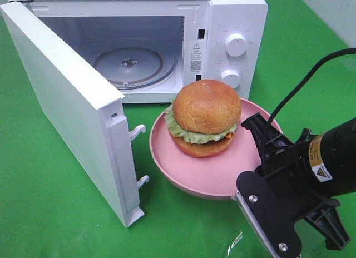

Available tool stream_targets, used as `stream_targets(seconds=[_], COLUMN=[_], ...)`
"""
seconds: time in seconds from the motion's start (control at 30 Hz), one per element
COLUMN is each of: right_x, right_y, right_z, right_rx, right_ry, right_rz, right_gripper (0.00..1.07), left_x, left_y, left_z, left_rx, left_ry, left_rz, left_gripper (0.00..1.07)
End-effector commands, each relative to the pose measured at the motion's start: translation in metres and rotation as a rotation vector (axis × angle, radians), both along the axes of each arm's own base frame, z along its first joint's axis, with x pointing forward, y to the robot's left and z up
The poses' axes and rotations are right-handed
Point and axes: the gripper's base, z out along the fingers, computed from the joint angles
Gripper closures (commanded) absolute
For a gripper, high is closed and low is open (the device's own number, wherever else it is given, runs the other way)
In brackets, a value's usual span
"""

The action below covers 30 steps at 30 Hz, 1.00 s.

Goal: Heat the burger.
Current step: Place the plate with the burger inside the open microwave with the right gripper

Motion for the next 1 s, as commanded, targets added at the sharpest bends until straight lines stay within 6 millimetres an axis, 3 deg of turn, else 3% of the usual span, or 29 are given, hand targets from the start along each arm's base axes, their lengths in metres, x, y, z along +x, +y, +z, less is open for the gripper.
stream_targets(seconds=[0.03, 0.47, 0.7, 1.0], right_x=[0.005, 0.017, 0.026, 0.029], right_y=[0.0, -0.008, 0.0, 0.001], right_z=[0.006, 0.009, 0.026, 0.031], right_rx=[0.04, 0.07, 0.098, 0.067], right_ry=[-0.057, -0.087, -0.113, -0.138], right_rz=[0.046, 0.078, 0.095, 0.115], right_gripper=[1.07, 1.07, 1.07, 1.07], left_x=[-0.002, -0.002, -0.002, -0.002], left_y=[-0.001, -0.001, -0.001, -0.001], left_z=[0.0, 0.0, 0.0, 0.0], left_rx=[-0.01, -0.01, -0.01, -0.01], left_ry=[-0.018, -0.018, -0.018, -0.018], left_rz=[0.001, 0.001, 0.001, 0.001], left_gripper=[0.06, 0.06, 0.06, 0.06])
